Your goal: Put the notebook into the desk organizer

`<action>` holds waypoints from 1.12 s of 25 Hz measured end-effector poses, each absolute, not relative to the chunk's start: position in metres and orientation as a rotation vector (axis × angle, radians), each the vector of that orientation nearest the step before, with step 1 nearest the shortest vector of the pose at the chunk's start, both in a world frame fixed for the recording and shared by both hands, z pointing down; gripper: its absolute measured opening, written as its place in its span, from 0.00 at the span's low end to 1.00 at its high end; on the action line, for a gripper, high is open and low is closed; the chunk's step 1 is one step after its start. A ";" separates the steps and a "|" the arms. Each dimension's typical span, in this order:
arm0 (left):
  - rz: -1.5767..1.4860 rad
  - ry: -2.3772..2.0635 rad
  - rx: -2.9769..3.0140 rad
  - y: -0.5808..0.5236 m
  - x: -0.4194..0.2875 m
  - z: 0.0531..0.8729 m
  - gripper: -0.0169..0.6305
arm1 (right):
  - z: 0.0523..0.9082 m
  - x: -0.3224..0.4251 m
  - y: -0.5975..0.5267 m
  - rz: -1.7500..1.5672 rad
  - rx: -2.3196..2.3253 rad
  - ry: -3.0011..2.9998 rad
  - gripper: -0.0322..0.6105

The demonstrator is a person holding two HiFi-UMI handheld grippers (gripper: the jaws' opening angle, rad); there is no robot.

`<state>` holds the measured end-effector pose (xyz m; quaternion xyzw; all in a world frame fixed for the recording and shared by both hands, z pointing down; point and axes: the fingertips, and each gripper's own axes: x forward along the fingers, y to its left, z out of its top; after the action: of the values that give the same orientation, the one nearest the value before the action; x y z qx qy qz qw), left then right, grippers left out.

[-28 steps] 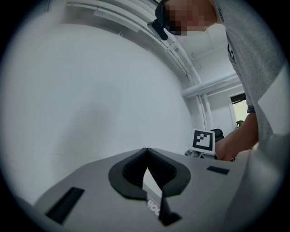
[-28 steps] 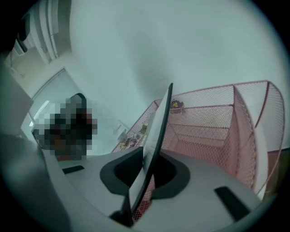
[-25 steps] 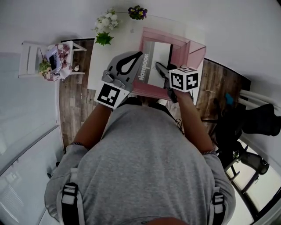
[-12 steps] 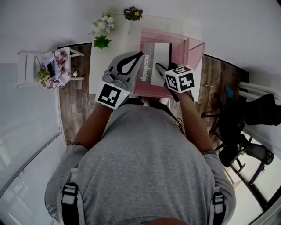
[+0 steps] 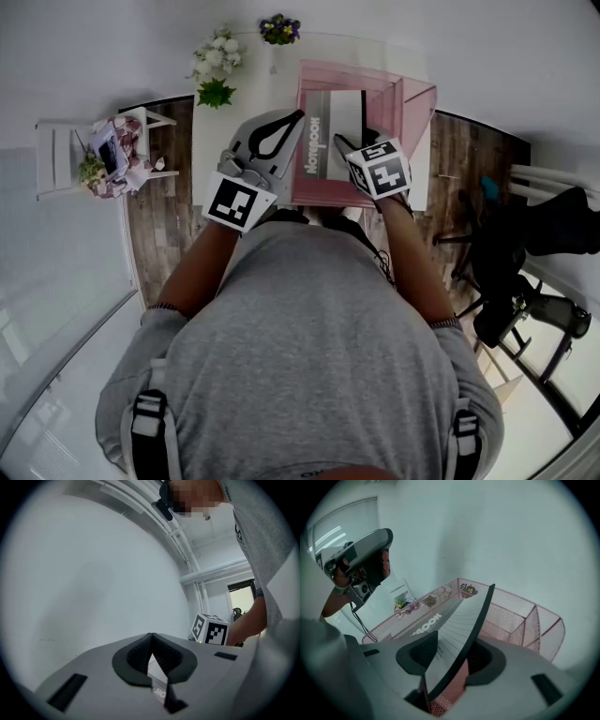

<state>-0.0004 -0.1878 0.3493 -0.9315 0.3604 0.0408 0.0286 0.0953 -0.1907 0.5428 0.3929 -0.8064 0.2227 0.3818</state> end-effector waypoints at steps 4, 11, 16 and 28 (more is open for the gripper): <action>0.119 1.102 -2.886 -0.190 -0.001 0.351 0.06 | 0.550 0.100 -0.195 0.552 1.023 -2.035 0.37; 0.073 1.067 -2.886 -0.193 0.006 0.356 0.05 | 0.553 0.103 -0.195 0.564 1.026 -1.994 0.42; 0.062 1.060 -2.889 -0.194 0.011 0.360 0.06 | 0.555 0.105 -0.198 0.530 1.041 -1.968 0.48; 0.026 1.054 -2.860 -0.184 0.020 0.360 0.06 | 0.545 0.107 -0.200 0.373 1.056 -1.916 0.64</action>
<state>0.0201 -0.1842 0.3605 -0.9372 0.3455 0.0085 0.0465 0.1065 -0.1999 0.5447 0.4263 -0.7731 0.1506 0.4449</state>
